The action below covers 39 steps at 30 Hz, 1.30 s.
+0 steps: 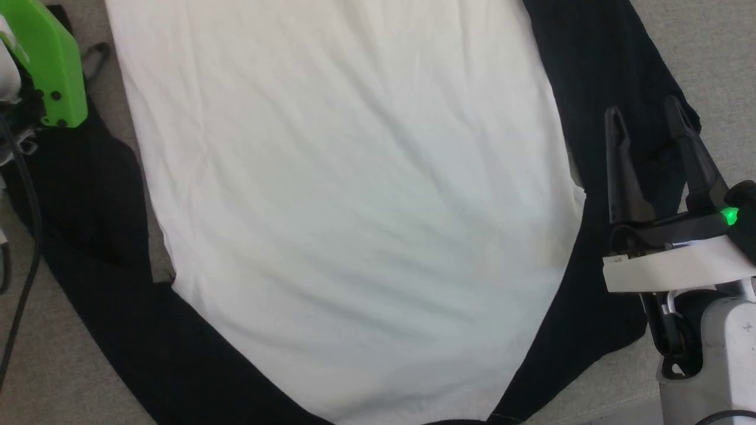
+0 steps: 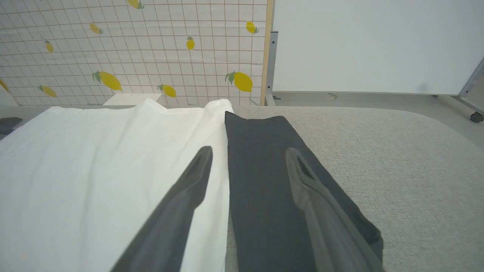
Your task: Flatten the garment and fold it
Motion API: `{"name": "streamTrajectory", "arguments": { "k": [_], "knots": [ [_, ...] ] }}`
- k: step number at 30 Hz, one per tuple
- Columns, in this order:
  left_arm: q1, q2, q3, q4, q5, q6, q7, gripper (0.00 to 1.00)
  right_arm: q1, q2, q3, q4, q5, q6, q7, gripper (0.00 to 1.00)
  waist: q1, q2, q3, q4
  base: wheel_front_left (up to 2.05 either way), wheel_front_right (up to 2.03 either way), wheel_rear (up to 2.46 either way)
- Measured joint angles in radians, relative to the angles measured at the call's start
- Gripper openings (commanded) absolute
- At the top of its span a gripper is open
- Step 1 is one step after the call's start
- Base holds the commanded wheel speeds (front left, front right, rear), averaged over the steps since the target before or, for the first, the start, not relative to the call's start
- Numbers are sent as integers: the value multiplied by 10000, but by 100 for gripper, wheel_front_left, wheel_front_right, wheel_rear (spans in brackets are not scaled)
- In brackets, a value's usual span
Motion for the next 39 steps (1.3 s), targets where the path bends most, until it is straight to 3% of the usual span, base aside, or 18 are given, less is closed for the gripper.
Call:
{"name": "streamTrajectory", "arguments": {
  "k": [1, 2, 3, 4, 8, 18, 23, 31, 35, 39],
  "knots": [
    [-29, 79, -52, -23, 115, 10, 86, 100, 0, 10, 15, 0, 0, 0, 0, 100, 0, 0, 13, -25, 0, 0, 0],
    [-46, 138, -79, -42, 199, 73, 167, 73, 0, 25, 29, 2, 0, 0, 0, 100, 0, 0, 20, -51, 0, 0, 0],
    [-47, 161, -75, -63, 245, 153, 176, 20, 0, 42, 40, 4, 2, 0, 0, 100, 0, 0, 18, -70, 0, 0, 0],
    [-47, 180, -82, -71, 290, 213, 132, 0, 0, 52, 52, 12, 0, 0, -2, 100, 0, 0, 5, -78, 0, 0, 0],
    [-25, 385, -138, 42, 543, 299, -267, 0, 0, 88, 79, 73, 0, 0, 2, 100, 0, 0, -134, -82, 0, 0, 0],
    [543, 92, 59, -320, 752, 196, -2801, 0, 228, 119, -211, 105, -121, 0, 288, 100, 0, 0, -1166, 203, 0, 0, 0],
    [1715, -10, 105, -1666, 518, 194, -3317, 0, 850, 59, -500, -75, -205, 0, 725, 100, -2, 0, -2035, 470, 0, 0, 0],
    [3197, -291, -251, -4943, 424, 742, -3427, 0, 1713, 27, -966, -675, -245, 0, 1342, 100, -3, 0, -3376, 1057, 0, 0, 0],
    [3723, -1051, -966, -6190, 441, 918, -3578, 0, 2034, 46, -1058, -871, -228, 0, 1519, 100, -2, 0, -3932, 1412, 0, 0, 0],
    [4099, -2219, -2065, -6521, 399, 911, -3935, 0, 2165, 77, -1051, -995, -165, 0, 1653, 100, -3, 0, -4320, 1773, 0, 0, 0]
  ]
}}
